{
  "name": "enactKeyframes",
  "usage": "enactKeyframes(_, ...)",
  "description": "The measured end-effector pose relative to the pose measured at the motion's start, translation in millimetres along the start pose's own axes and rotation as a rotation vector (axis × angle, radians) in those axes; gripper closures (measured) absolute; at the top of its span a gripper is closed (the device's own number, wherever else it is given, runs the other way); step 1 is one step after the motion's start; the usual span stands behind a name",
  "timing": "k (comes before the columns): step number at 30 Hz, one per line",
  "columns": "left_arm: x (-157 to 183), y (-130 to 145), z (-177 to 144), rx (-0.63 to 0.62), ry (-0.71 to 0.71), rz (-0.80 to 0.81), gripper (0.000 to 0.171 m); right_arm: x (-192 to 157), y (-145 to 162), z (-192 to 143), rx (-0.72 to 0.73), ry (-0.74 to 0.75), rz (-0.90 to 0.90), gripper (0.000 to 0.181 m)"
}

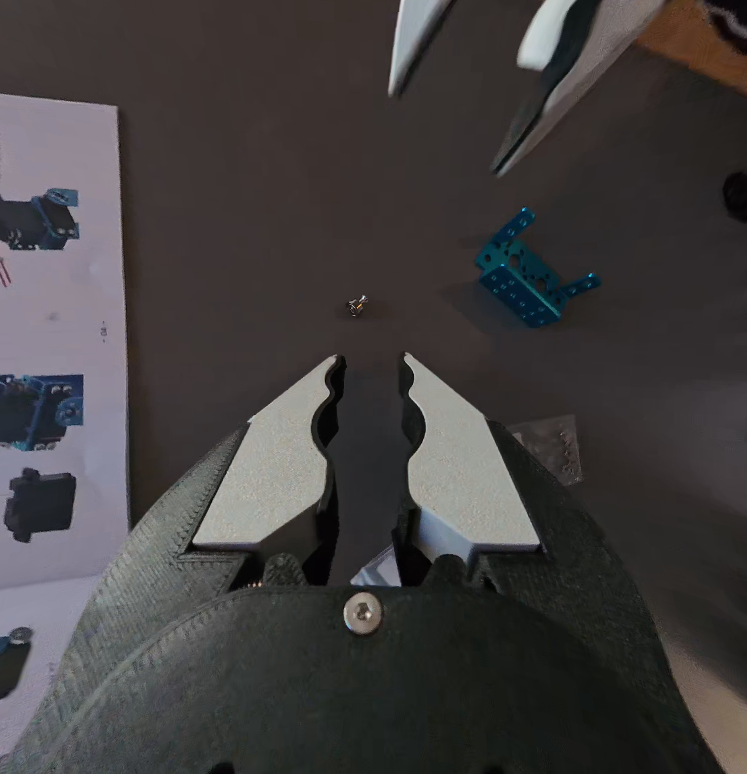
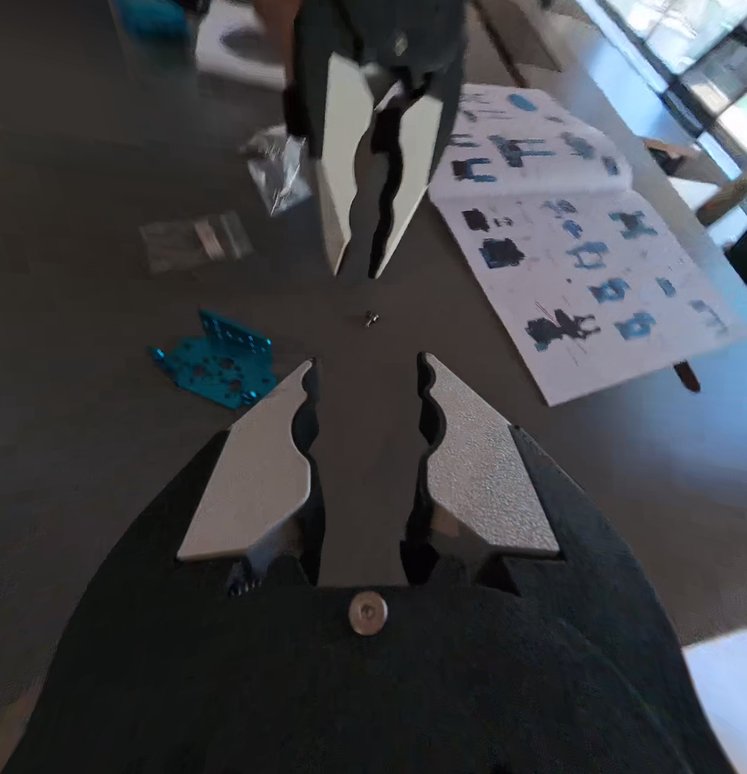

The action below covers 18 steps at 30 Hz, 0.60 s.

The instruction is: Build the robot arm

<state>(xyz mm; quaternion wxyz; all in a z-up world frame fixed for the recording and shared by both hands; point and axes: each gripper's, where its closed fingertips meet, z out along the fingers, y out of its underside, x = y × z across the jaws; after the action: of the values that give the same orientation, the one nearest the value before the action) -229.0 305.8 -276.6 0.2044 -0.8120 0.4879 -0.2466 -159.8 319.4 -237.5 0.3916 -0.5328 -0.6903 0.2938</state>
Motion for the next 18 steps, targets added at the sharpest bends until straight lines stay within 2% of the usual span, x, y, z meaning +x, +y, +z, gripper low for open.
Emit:
enactKeyframes(2,0.7,1.6,-2.3,0.033,-0.027,-0.046,0.145,-0.8,9.0,20.9,-0.079,-0.097,-0.149,0.144)
enactKeyframes(6,3.3,7.3,-5.4,0.056,-0.135,-0.101,0.142,8.3,14.2,51.2,-0.138,-0.175,-0.394,0.149)
enactKeyframes(11,13.3,-7.7,3.9,0.153,-0.198,-0.214,0.144,1.5,11.6,65.2,-0.12,-0.321,-0.496,0.153)
enactKeyframes(14,8.9,-5.9,10.3,0.156,-0.253,-0.253,0.144,2.5,10.4,67.9,-0.12,-0.361,-0.521,0.151)
enactKeyframes(18,10.0,-6.7,18.3,0.178,-0.25,-0.272,0.146,1.9,9.8,69.0,-0.103,-0.39,-0.548,0.152)
